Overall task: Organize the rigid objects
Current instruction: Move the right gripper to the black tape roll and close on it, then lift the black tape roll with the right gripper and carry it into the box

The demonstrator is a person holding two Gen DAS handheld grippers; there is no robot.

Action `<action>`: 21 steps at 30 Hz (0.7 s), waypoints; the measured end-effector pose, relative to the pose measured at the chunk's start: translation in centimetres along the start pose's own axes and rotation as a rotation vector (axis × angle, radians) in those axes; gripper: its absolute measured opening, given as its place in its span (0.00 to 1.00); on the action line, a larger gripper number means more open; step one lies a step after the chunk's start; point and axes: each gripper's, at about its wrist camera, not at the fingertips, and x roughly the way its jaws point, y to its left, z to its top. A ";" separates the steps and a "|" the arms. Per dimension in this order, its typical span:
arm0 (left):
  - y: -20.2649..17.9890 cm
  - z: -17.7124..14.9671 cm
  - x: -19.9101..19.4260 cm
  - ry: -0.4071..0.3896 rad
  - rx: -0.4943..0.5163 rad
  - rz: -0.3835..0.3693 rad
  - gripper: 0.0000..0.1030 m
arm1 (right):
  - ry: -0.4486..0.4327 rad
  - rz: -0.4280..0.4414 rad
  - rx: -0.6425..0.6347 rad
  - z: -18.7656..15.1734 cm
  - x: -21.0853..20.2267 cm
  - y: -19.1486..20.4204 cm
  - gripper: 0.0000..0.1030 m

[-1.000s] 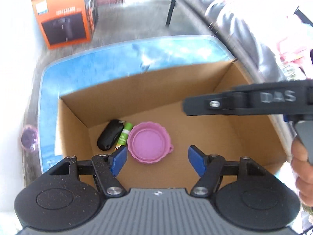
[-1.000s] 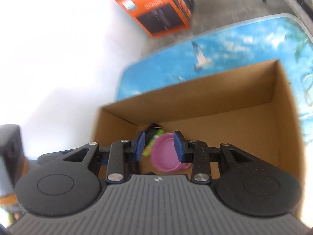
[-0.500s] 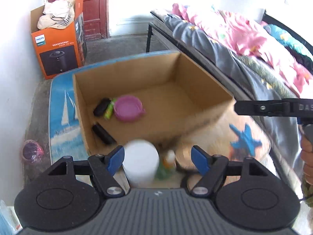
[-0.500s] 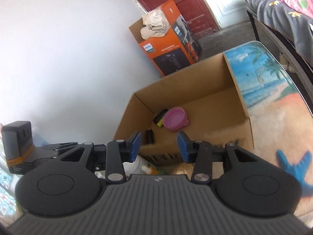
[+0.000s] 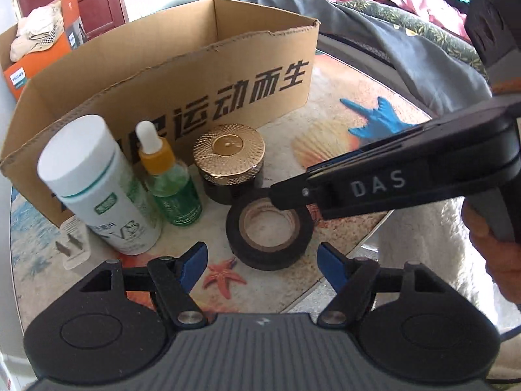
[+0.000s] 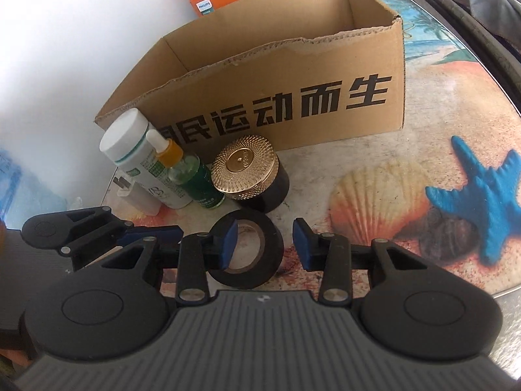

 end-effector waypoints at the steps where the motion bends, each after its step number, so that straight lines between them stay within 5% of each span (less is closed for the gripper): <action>1: -0.1 -0.1 0.2 0.000 0.007 0.002 0.73 | 0.005 -0.004 -0.009 0.0 0.3 0.1 0.35; 14: -0.3 0.0 2.0 -0.003 0.003 0.003 0.73 | 0.039 -0.006 -0.054 0.3 2.1 -0.1 0.25; 21: -0.5 0.4 2.2 -0.025 0.004 0.001 0.65 | 0.041 0.001 -0.078 0.4 2.4 0.2 0.20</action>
